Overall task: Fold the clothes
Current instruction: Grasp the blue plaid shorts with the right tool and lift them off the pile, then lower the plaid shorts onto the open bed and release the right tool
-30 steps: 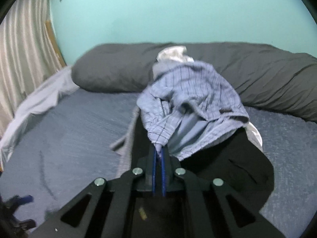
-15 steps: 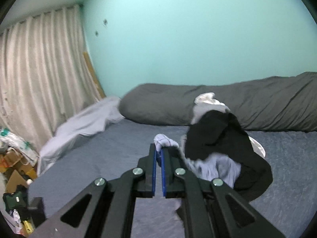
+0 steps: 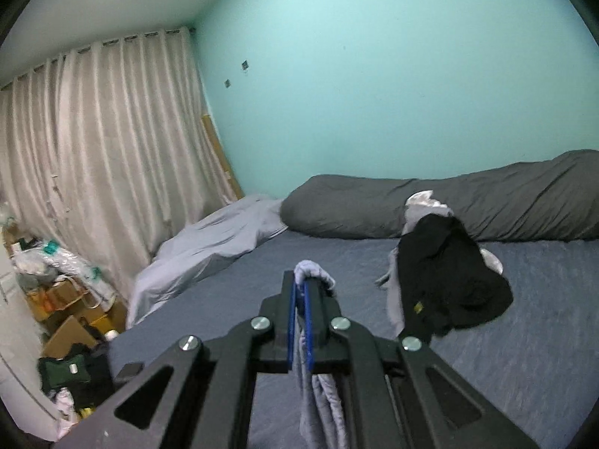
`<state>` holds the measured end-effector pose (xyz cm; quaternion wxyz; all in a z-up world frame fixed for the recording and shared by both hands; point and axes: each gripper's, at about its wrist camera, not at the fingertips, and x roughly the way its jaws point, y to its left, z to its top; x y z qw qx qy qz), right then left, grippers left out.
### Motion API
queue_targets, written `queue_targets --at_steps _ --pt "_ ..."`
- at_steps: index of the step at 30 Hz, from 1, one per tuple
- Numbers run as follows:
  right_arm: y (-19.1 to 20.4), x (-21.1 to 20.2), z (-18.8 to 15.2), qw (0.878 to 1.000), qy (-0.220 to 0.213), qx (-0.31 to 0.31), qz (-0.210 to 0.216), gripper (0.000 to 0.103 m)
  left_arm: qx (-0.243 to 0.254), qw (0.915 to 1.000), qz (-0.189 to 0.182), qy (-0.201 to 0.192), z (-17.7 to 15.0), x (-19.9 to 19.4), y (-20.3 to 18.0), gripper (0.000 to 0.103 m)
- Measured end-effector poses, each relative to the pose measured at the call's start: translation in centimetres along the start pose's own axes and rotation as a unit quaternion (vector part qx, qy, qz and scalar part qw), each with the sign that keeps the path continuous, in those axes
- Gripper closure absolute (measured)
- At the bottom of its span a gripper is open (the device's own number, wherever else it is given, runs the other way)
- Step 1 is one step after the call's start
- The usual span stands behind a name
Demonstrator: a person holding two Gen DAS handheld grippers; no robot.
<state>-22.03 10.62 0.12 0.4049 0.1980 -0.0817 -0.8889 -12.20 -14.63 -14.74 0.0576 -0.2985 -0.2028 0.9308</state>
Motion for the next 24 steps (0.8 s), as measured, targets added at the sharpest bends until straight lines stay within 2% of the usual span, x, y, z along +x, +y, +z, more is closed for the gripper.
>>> queue_targets --at_steps 2,6,11,14,20,24 --pt "1.5 -1.4 -1.1 1.0 0.007 0.008 0.004 0.1 0.001 1.0 -0.009 0.001 -0.5 -1.7 -0.4 0.0" --pt "2.5 -2.3 -4.4 0.999 0.036 0.031 0.002 0.1 0.009 0.9999 0.0 0.008 -2.0 -3.2 -0.9 0.0" --pt "2.4 -1.9 -9.3 0.996 0.082 0.035 -0.021 0.1 0.014 0.9997 -0.001 0.021 -3.3 -2.3 -0.7 0.0" --pt "0.1 -1.0 -11.8 0.993 0.089 0.07 -0.034 0.1 0.021 0.9992 -0.007 0.033 -4.0 -0.8 -0.5 0.0" --pt "-7.2 0.9 -16.0 0.982 0.096 0.137 -0.082 0.099 0.021 0.998 -0.021 0.057 -5.6 3.7 0.3 0.0" --pt "-11.6 1.4 -19.8 0.974 0.09 0.189 -0.091 0.099 0.028 0.9969 -0.019 0.071 -6.8 6.0 0.7 0.0"
